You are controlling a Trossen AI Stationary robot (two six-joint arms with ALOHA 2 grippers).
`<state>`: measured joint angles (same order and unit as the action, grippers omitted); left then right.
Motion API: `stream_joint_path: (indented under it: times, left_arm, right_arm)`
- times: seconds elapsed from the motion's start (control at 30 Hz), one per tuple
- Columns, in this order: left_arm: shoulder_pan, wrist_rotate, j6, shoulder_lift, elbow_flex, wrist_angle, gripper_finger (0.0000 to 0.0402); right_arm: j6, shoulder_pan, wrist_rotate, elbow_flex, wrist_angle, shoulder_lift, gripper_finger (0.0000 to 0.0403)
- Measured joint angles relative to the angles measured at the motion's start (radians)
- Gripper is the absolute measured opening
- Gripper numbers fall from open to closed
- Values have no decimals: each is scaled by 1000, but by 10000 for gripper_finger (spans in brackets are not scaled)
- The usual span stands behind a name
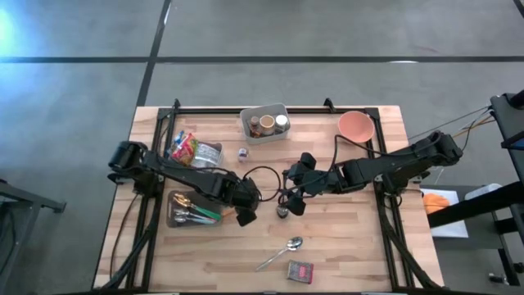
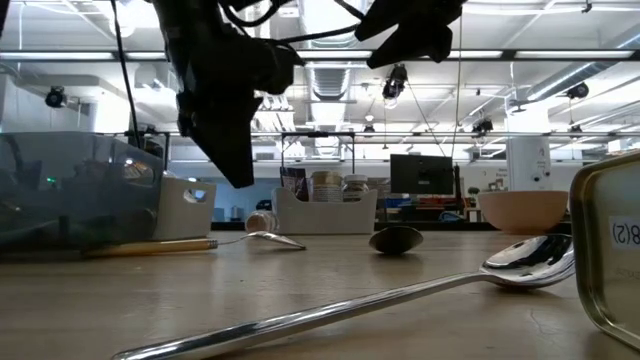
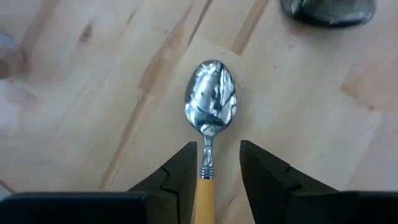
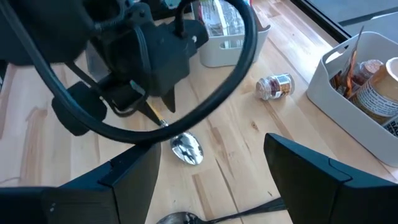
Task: Pick & Place Food Item
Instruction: Put the yellow spoon into the black bin
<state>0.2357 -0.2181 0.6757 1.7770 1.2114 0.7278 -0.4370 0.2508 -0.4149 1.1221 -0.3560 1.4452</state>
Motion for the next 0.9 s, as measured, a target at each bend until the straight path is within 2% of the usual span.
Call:
stream_joint_path:
  times: [0.5,0.77,0.9]
  left_arm:
    - [-3,-3,-151,108,2,-60,125]
    - [-9,14,-156,156,2,-53,125]
    - [-17,54,-147,159,0,-51,125]
  right_arm:
    - [1,0,-1,7,-4,0,282]
    - [3,0,-2,11,-3,0,282]
    - [2,0,-2,11,-2,0,282]
